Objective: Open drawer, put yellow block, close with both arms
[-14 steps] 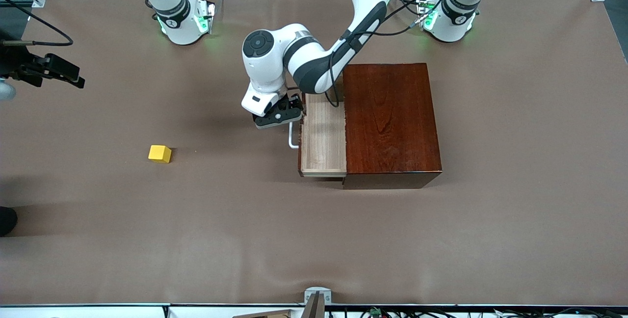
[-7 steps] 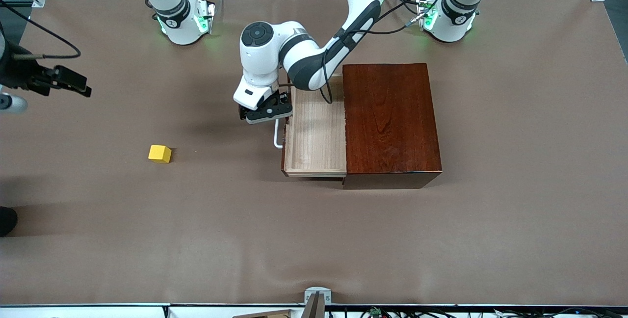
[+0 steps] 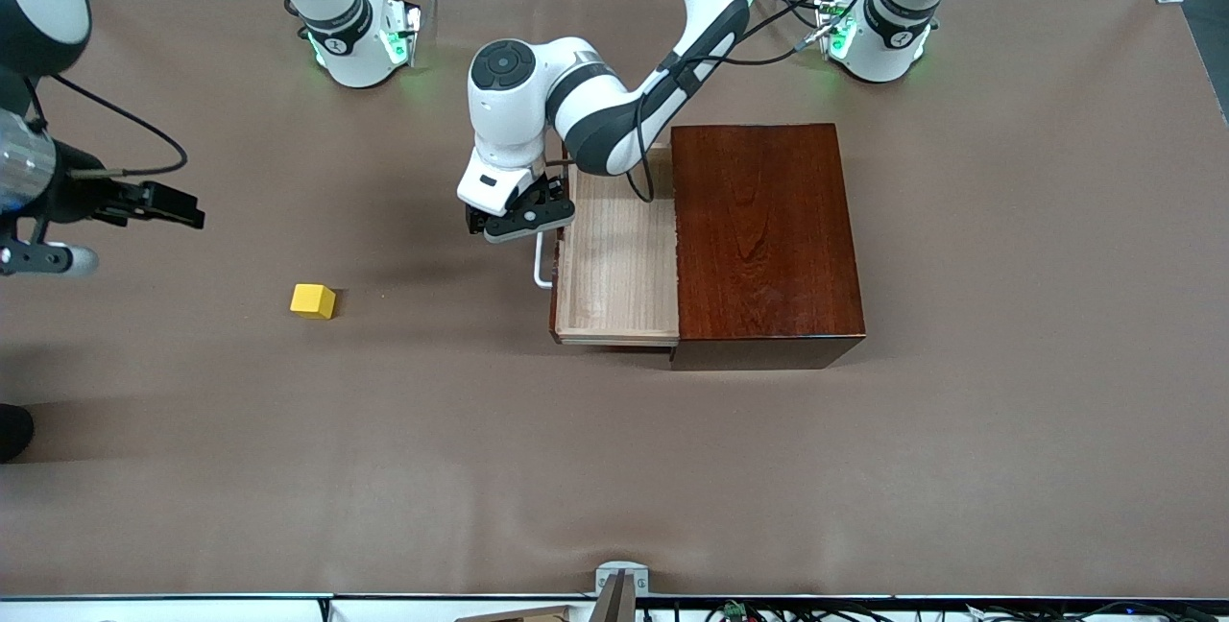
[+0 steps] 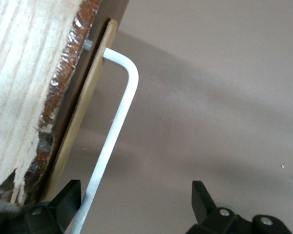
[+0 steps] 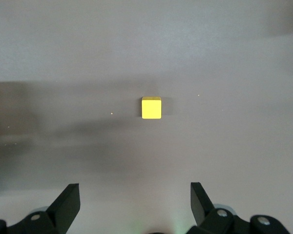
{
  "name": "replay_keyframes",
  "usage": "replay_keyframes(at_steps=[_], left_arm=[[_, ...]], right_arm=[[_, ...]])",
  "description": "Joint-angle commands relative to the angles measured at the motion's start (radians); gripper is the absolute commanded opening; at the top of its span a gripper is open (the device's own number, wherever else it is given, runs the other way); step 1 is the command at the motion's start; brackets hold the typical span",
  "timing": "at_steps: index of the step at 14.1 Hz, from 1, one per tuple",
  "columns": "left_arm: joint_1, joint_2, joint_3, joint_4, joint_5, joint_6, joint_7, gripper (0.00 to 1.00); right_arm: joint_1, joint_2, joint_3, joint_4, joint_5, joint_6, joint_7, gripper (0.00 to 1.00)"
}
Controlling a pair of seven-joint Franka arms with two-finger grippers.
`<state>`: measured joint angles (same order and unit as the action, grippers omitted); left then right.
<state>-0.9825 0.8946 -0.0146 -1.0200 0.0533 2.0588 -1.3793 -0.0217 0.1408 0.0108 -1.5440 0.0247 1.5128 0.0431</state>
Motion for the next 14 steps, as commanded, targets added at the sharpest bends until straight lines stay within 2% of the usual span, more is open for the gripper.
replay_keyframes(at_steps=[1, 3, 6, 9, 12, 14], left_arm=[[0.005, -0.063, 0.041, 0.001, -0.015, -0.150, -0.007, 1.00], [0.005, -0.086, 0.053, 0.000, 0.009, -0.210, -0.007, 1.00], [0.005, -0.091, 0.058, 0.003, 0.014, -0.220, -0.007, 1.00], [0.021, -0.236, 0.088, -0.002, 0.014, -0.238, 0.012, 1.00], [0.123, -0.363, 0.093, -0.005, 0.028, -0.464, 0.136, 1.00], [0.203, -0.431, 0.091, -0.006, 0.074, -0.552, 0.199, 1.00]], right_arm=[[-0.011, 0.042, 0.009, 0.001, -0.011, 0.035, 0.014, 1.00], [-0.017, 0.081, 0.009, -0.002, -0.006, 0.064, 0.027, 1.00], [-0.017, 0.132, 0.008, -0.007, 0.000, 0.116, 0.066, 1.00], [-0.015, 0.174, 0.008, -0.042, 0.000, 0.170, 0.109, 1.00], [-0.015, 0.175, 0.008, -0.195, 0.000, 0.343, 0.109, 1.00], [-0.015, 0.177, 0.008, -0.264, 0.000, 0.415, 0.109, 1.00]])
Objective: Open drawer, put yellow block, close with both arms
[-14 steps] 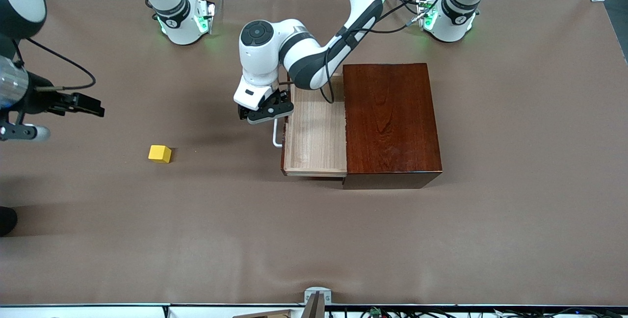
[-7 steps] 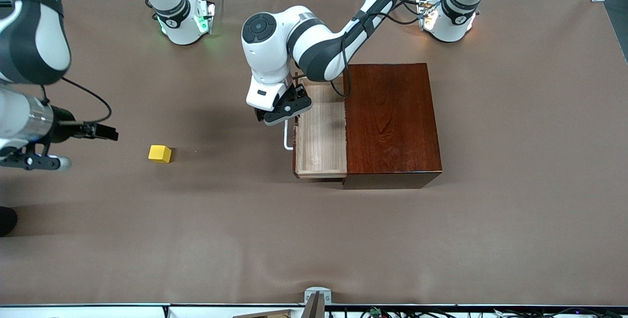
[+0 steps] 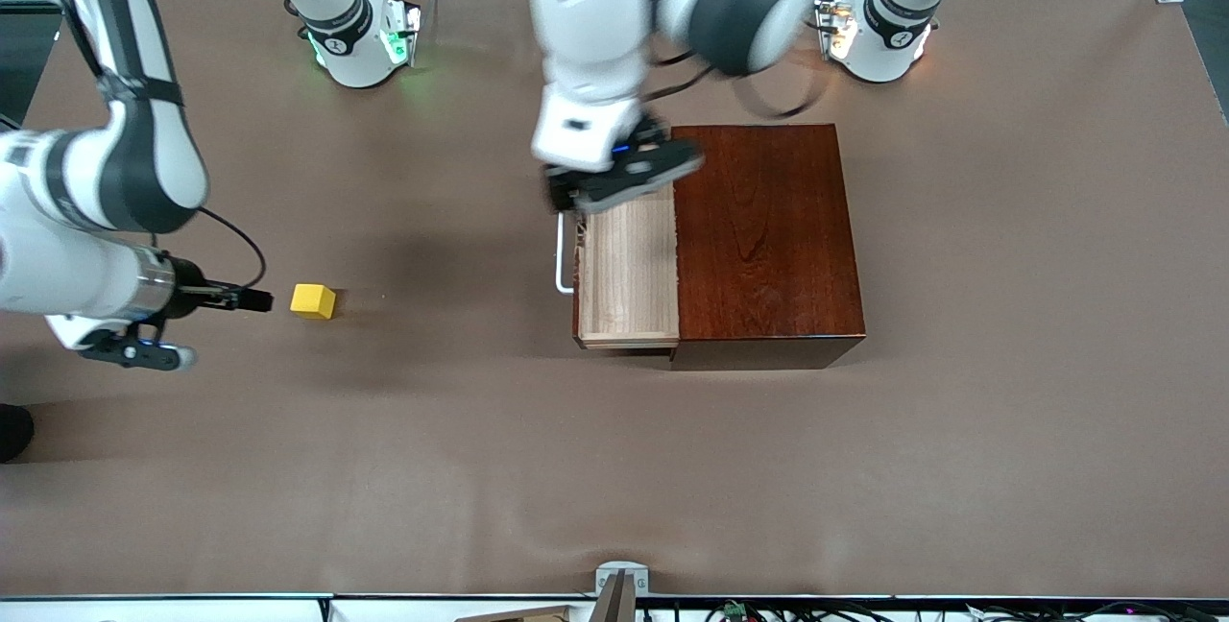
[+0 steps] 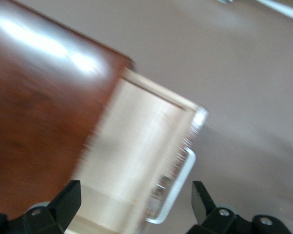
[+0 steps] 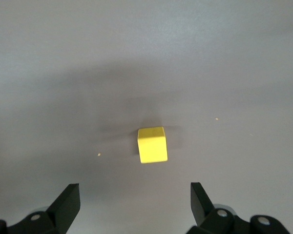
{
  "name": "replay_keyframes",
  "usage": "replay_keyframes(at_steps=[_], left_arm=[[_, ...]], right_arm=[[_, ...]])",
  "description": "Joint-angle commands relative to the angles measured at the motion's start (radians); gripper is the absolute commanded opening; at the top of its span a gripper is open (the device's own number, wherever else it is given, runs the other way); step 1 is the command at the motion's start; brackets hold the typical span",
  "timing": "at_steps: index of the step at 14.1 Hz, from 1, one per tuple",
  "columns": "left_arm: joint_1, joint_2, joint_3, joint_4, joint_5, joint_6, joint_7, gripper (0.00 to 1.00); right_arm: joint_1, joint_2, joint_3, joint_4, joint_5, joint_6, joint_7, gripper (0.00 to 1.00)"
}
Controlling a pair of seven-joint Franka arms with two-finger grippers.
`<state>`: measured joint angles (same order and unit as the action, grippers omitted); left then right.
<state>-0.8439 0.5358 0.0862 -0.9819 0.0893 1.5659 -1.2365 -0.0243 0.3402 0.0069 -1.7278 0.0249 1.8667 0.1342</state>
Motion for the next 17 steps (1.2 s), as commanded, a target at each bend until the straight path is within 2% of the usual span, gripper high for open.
replay_keyframes(at_steps=[1, 6, 11, 14, 17], left_arm=[[0.106, -0.098, -0.009, -0.044, 0.038, -0.079, 0.104, 1.00], [0.339, -0.210, -0.016, -0.044, 0.009, -0.216, 0.487, 1.00], [0.549, -0.293, -0.016, -0.067, 0.009, -0.313, 0.857, 1.00], [0.646, -0.341, -0.017, -0.119, 0.013, -0.314, 1.000, 1.00], [0.698, -0.391, -0.019, -0.187, 0.010, -0.299, 1.037, 1.00]], right_arm=[[-0.012, -0.023, 0.012, -0.116, 0.000, 0.090, 0.019, 1.00], [-0.014, -0.023, 0.012, -0.228, -0.003, 0.211, 0.018, 1.00], [-0.009, -0.012, 0.012, -0.392, -0.011, 0.451, -0.002, 1.00], [-0.023, 0.003, 0.012, -0.404, -0.011, 0.488, -0.067, 1.00], [-0.026, 0.028, 0.013, -0.436, -0.011, 0.557, -0.068, 1.00]])
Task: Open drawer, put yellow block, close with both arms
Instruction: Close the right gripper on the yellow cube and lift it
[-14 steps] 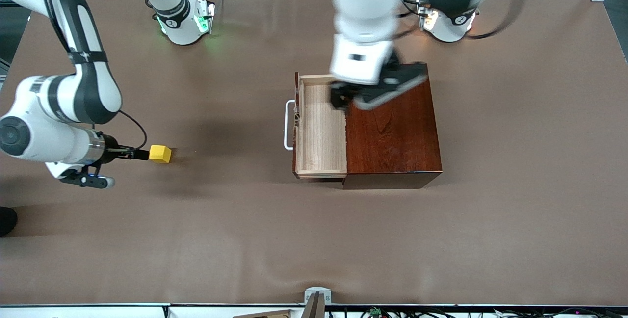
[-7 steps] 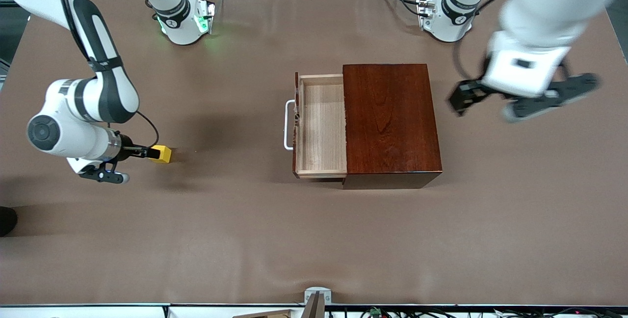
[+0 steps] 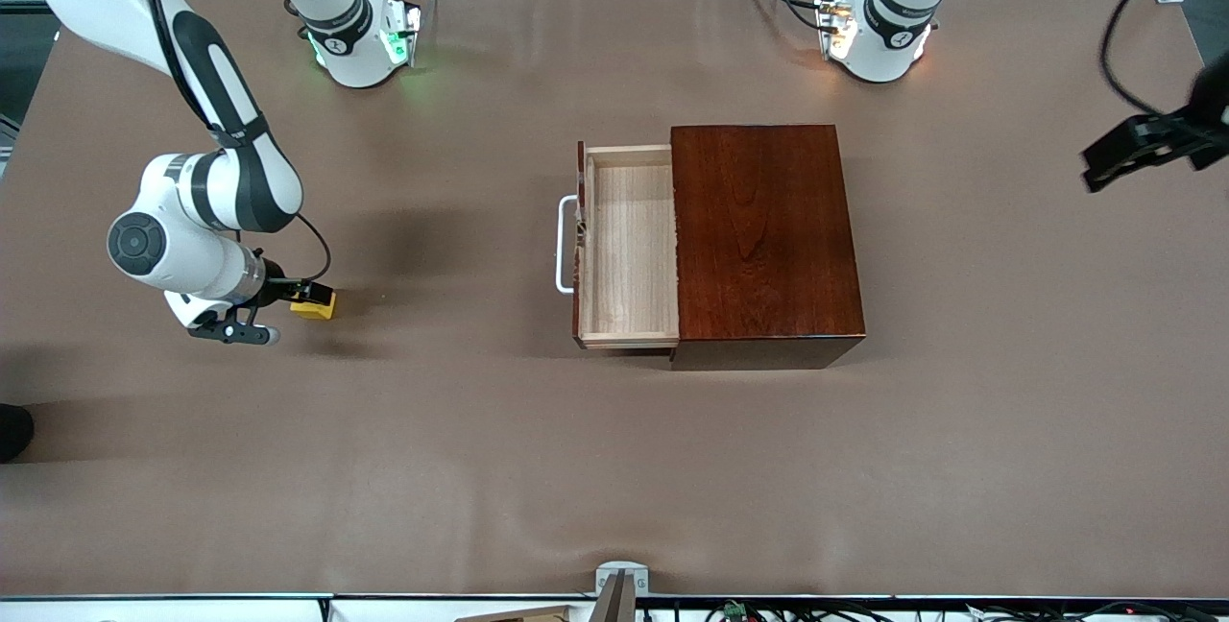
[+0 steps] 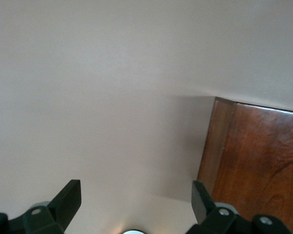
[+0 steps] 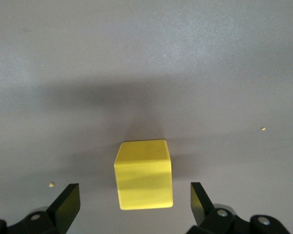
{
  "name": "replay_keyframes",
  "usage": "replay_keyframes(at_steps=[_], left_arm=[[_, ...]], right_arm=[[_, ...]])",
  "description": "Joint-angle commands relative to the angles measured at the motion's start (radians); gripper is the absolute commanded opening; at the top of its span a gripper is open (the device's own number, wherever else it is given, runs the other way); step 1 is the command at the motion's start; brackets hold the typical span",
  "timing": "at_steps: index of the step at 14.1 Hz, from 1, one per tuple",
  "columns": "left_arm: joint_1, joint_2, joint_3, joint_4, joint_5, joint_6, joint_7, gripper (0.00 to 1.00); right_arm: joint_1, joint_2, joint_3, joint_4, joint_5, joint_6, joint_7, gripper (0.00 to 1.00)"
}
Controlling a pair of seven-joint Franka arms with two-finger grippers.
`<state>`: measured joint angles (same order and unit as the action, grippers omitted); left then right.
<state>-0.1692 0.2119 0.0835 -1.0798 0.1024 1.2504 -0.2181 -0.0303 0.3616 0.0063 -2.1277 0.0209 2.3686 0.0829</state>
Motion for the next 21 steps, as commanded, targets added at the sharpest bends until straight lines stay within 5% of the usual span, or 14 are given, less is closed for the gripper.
replay_keyframes(at_steps=[1, 3, 6, 11, 15, 21], left_arm=[[0.051, -0.092, -0.031, -0.129, -0.003, 0.029, 0.037, 1.00], [0.130, -0.164, -0.098, -0.243, -0.003, 0.101, 0.078, 1.00], [0.151, -0.278, -0.114, -0.421, -0.001, 0.184, 0.137, 1.00], [0.143, -0.324, -0.117, -0.502, -0.004, 0.237, 0.160, 1.00], [0.134, -0.292, -0.119, -0.460, -0.009, 0.238, 0.163, 1.00], [0.131, -0.260, -0.129, -0.445, -0.059, 0.238, 0.161, 1.00]], right_arm=[[-0.017, 0.008, 0.014, -0.053, -0.007, 0.082, -0.017, 1.00], [-0.020, 0.016, 0.014, -0.073, -0.007, 0.124, -0.040, 0.78], [-0.033, 0.017, 0.014, -0.069, -0.007, 0.115, -0.107, 0.12], [-0.028, 0.010, 0.015, -0.054, -0.006, 0.081, -0.107, 0.00], [-0.016, 0.005, 0.023, 0.119, 0.040, -0.246, -0.095, 0.00], [-0.005, -0.026, 0.076, 0.317, 0.057, -0.518, 0.036, 0.00]])
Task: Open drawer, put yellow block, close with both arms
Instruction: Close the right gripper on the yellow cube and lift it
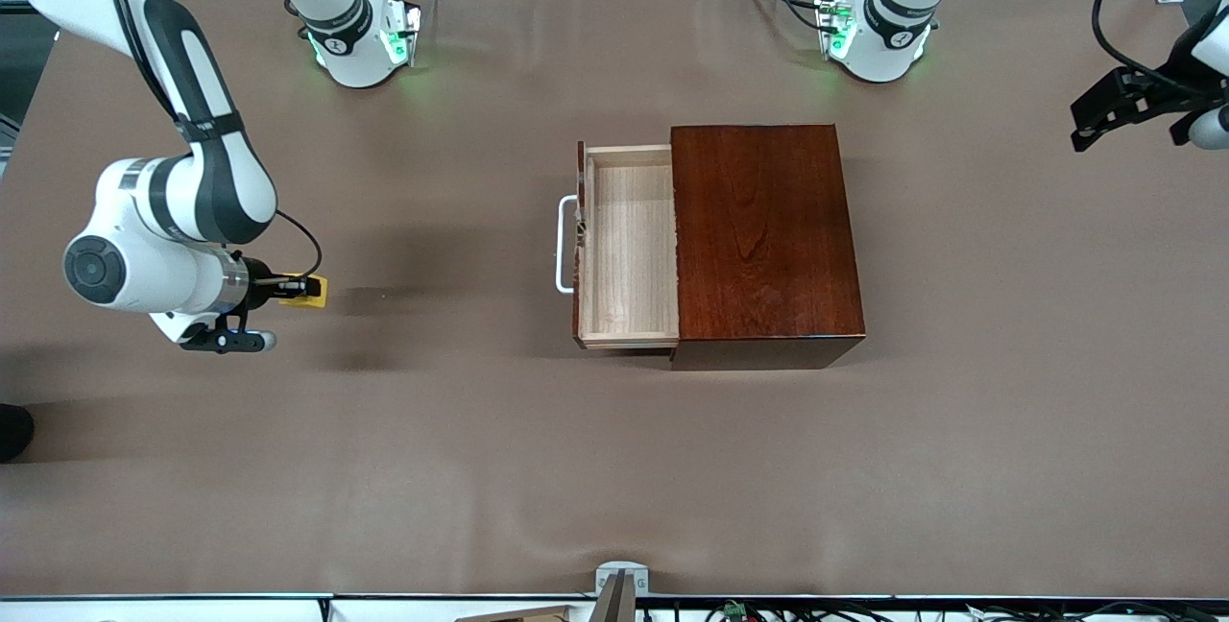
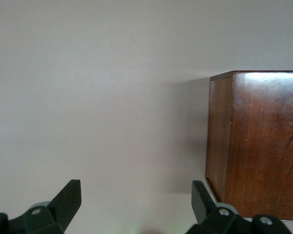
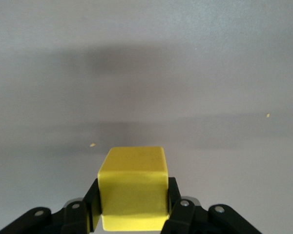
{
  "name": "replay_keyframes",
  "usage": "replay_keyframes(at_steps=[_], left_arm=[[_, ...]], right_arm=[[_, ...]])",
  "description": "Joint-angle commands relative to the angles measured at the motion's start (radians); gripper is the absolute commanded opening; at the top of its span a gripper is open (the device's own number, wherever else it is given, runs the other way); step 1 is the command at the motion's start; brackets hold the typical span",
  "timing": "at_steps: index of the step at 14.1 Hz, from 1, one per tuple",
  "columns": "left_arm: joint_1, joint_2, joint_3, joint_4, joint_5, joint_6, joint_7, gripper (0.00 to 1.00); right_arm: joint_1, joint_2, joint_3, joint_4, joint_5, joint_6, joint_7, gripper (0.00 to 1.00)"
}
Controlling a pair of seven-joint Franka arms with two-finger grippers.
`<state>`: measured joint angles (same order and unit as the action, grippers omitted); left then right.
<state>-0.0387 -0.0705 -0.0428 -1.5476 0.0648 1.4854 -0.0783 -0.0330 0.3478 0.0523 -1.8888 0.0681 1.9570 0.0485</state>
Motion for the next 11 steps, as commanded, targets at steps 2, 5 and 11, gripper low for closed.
replay_keyframes(at_steps=[2, 5, 11], left_arm=[[-0.009, 0.024, -0.012, 0.023, -0.031, 0.004, 0.017, 1.00], [-0.015, 0.041, -0.031, 0.018, -0.022, 0.007, 0.017, 1.00], [-0.009, 0.044, -0.051, 0.023, -0.020, 0.021, 0.006, 1.00]], right_arm=[[-0.002, -0.012, 0.049, 0.155, 0.010, -0.199, 0.112, 0.00], [-0.002, -0.039, 0.089, 0.175, 0.030, -0.240, 0.195, 0.00], [-0.002, -0.089, 0.320, 0.235, 0.030, -0.306, 0.722, 0.00]])
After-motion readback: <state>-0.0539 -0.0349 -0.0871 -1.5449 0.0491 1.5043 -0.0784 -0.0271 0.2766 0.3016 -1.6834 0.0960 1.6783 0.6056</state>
